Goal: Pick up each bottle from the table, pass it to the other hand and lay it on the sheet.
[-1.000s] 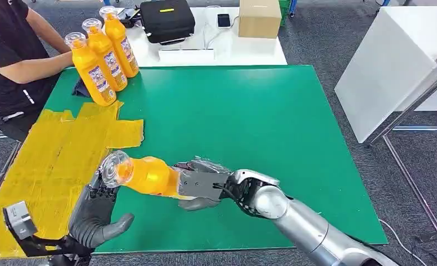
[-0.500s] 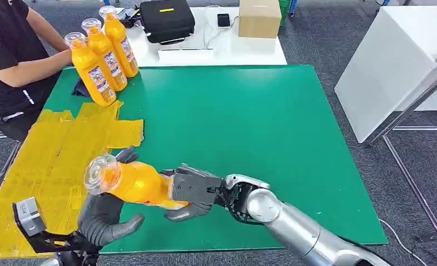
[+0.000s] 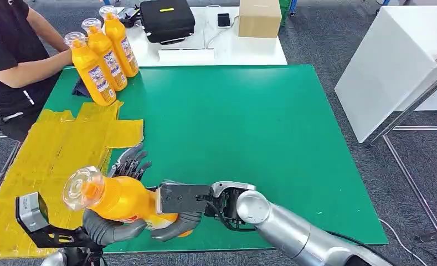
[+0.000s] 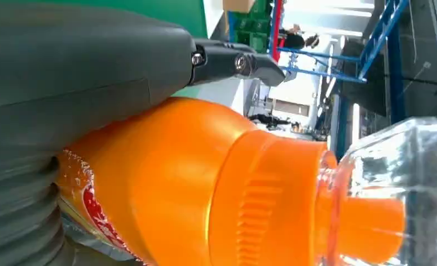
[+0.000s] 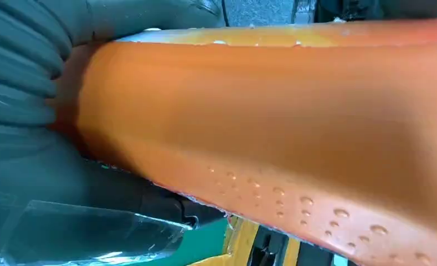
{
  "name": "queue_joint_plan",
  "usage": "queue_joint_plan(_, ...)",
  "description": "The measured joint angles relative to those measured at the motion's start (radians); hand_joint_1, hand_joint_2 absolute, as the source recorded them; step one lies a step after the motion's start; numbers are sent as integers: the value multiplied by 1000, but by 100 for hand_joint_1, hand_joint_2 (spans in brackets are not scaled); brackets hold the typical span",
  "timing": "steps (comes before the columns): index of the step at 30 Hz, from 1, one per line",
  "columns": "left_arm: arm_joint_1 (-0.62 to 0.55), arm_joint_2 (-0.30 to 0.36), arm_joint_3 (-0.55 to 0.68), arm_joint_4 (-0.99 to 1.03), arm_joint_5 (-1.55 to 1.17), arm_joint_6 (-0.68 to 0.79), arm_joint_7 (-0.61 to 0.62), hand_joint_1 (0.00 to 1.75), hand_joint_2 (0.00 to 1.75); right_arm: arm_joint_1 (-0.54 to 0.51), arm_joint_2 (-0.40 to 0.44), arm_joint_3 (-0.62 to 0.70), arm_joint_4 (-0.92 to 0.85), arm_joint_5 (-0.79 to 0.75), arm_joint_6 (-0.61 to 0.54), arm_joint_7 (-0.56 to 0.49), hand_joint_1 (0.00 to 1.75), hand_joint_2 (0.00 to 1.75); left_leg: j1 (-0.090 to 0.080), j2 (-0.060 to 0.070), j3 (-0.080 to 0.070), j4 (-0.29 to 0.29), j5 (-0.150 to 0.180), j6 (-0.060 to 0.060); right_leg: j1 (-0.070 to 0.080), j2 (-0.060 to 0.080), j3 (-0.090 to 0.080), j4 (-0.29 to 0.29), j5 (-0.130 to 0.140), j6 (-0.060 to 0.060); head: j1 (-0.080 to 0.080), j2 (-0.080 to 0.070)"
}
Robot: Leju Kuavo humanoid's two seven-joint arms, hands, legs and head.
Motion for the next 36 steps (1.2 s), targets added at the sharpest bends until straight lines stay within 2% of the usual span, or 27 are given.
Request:
queue_joint_plan(10, -28, 30, -13, 13, -29, -52, -15, 0, 175, -25, 0, 42, 17, -20, 6, -11, 175, 175, 0, 0, 0, 0, 0, 0, 0, 0, 0, 0, 0, 0, 0, 0)
queue_joint_plan(11, -29, 32, -13, 14, -29, -52, -15, 12, 175, -26, 0, 43, 18, -20, 6, -11, 175, 175, 0, 0, 0, 0, 0, 0, 0, 0, 0, 0, 0, 0, 0, 0)
queue_joint_plan(12, -30, 34, -14, 14, -29, -52, -15, 175, 175, -27, 0, 44, 19, -20, 6, -11, 175, 175, 0, 0, 0, 0, 0, 0, 0, 0, 0, 0, 0, 0, 0, 0)
queue_joint_plan(19, -39, 45, -18, 17, -74, -103, -48, 175, 175, -28, -2, 48, 21, -28, 4, -15, 175, 175, 0, 0, 0, 0, 0, 0, 0, 0, 0, 0, 0, 0, 0, 0)
queue_joint_plan(33, -38, 48, -18, 23, -101, -110, -73, 175, 175, -14, -21, 54, 23, -5, -6, -47, 175, 175, 0, 0, 0, 0, 0, 0, 0, 0, -1, 0, 0, 0, 0, 0)
queue_joint_plan(34, -38, 48, -18, 23, -102, -110, -74, 175, 175, -11, -22, 52, 23, 2, -10, -50, 47, 175, 0, 0, 0, 0, 0, 0, 0, 0, -1, 0, 0, 0, 0, 0)
queue_joint_plan(35, -37, 48, -18, 23, -105, -106, -75, 175, 175, -6, -23, 48, 23, 13, -16, -56, 0, 175, 0, 0, 0, 0, 0, 0, 0, 0, -1, 0, 0, 0, 0, 0)
queue_joint_plan(36, -37, 47, -18, 23, -113, -100, -76, 175, 175, 0, -23, 43, 22, 27, -27, -67, 0, 175, 0, 0, 0, 0, 0, 0, 0, 0, -1, 0, 0, 0, 0, 0)
